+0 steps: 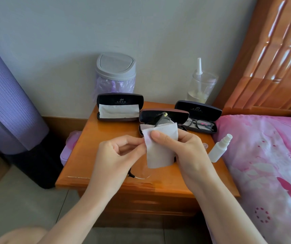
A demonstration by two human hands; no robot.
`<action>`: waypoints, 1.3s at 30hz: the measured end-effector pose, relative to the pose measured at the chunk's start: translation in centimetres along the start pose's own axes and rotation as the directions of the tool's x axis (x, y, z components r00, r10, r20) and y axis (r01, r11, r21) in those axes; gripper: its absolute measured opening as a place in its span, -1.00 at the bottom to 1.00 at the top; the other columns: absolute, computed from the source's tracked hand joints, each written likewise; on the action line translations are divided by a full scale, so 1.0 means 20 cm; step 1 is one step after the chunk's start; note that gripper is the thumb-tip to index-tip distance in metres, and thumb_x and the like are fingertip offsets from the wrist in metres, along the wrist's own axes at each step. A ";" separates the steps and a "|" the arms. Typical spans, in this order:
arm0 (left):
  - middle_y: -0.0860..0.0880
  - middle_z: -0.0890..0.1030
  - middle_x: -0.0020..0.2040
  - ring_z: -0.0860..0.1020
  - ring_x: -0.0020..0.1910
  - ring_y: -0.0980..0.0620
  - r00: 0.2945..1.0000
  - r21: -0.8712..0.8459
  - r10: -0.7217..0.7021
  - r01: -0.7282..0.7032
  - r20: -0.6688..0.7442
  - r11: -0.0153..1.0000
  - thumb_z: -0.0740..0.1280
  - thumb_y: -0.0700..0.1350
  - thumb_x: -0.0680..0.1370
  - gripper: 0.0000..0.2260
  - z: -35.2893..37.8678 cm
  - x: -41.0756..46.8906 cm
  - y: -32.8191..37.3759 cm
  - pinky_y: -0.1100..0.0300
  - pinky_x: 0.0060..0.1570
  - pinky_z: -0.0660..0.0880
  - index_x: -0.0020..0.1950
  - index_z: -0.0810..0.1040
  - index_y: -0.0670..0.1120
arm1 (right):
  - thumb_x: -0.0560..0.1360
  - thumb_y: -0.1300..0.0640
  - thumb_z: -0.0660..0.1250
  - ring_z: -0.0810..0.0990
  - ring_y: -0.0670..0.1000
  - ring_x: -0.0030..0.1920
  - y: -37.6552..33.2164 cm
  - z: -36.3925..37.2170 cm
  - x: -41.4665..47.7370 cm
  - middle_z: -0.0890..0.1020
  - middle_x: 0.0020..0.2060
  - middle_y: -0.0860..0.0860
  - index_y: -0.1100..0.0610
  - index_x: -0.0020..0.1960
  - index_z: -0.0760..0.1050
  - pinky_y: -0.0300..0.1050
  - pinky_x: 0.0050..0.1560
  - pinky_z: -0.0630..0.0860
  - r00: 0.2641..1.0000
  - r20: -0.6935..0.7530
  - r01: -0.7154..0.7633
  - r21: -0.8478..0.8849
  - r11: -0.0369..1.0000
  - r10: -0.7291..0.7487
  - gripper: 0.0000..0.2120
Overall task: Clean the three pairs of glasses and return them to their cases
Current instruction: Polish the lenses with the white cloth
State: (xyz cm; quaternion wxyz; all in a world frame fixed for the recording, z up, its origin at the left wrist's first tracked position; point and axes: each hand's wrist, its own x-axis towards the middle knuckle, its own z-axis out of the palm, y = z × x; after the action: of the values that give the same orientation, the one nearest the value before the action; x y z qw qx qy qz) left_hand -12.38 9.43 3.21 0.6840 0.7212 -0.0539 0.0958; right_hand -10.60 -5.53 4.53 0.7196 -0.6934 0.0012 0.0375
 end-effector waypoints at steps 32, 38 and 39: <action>0.04 0.72 -0.21 0.66 -0.14 0.16 0.982 -0.277 -0.167 0.137 -0.089 0.951 0.43 -0.06 0.34 -0.88 0.01 -0.01 0.00 0.46 -0.24 0.51 -0.15 0.68 0.03 | 0.38 -0.03 0.38 0.63 0.16 0.08 0.07 0.02 -0.03 0.69 -0.02 0.16 0.21 0.02 0.66 0.07 0.15 0.53 0.977 -0.213 0.043 0.284 0.958 0.019 -0.64; 0.05 0.72 -0.20 0.66 -0.10 0.20 0.986 -0.260 -0.128 0.097 -0.103 0.961 0.41 -0.07 0.38 -0.86 0.01 -0.01 0.00 0.49 -0.18 0.48 -0.09 0.67 -0.02 | 0.32 -0.10 0.37 0.64 -0.06 -0.11 0.06 0.05 -0.05 0.69 -0.13 0.04 0.20 0.00 0.66 -0.23 -0.19 0.56 0.987 -0.162 0.009 0.193 0.981 0.023 -0.57; 0.05 0.72 -0.20 0.66 -0.10 0.19 0.987 -0.258 -0.124 0.094 -0.105 0.962 0.41 -0.07 0.38 -0.86 0.01 -0.01 0.00 0.49 -0.18 0.49 -0.09 0.67 -0.03 | 0.29 -0.11 0.38 0.63 -0.08 -0.14 0.06 0.05 -0.06 0.68 -0.15 0.03 0.19 0.00 0.65 -0.24 -0.21 0.55 0.987 -0.157 0.006 0.178 0.984 0.022 -0.56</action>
State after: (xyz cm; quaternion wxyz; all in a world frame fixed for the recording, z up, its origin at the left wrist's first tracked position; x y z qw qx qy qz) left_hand -12.47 9.16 3.16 0.7764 0.6230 0.0154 0.0935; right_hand -11.85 -4.52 3.38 0.7761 -0.6271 0.0645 -0.0150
